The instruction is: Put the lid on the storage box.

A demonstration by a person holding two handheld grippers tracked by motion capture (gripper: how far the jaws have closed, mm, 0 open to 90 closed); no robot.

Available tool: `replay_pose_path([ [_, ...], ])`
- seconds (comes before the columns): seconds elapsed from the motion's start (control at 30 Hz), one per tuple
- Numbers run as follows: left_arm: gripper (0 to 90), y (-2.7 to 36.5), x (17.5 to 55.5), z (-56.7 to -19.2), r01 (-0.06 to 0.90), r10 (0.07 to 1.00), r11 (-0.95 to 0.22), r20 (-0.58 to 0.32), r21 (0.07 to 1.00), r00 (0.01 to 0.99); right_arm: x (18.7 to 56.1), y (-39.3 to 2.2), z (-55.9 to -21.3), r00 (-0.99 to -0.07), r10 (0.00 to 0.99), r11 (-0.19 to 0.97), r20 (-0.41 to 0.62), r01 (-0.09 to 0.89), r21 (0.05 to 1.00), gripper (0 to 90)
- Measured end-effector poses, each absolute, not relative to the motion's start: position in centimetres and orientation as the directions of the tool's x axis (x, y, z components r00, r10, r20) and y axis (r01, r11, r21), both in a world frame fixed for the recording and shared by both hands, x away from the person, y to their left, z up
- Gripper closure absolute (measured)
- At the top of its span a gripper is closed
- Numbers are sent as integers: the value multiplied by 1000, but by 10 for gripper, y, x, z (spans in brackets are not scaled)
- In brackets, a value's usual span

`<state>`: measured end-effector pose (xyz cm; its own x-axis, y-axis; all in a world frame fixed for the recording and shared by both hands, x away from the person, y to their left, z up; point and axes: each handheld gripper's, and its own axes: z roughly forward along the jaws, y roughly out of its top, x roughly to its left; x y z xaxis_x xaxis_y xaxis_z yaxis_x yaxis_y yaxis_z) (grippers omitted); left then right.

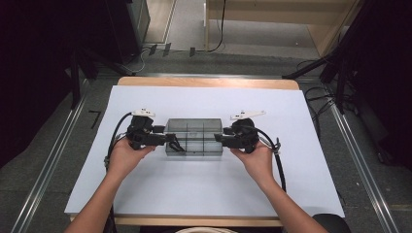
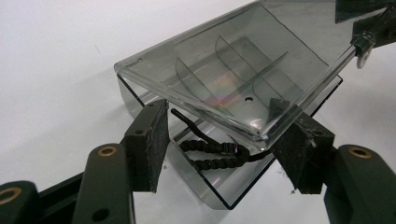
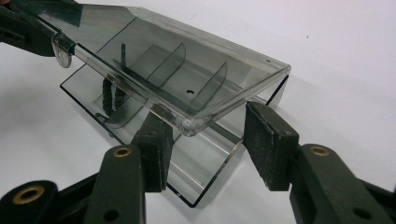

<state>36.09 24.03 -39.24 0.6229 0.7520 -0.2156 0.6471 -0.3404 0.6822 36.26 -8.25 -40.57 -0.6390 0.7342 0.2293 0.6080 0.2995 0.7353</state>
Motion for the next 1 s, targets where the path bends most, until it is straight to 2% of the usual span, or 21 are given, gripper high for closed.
replay_pose_path([
  [1.0, 402, 241, 357, -407, 629, 738, -383, -185, 677, 649, 361, -84, -421, -649, 721, 315, 243, 619, 719, 536],
])
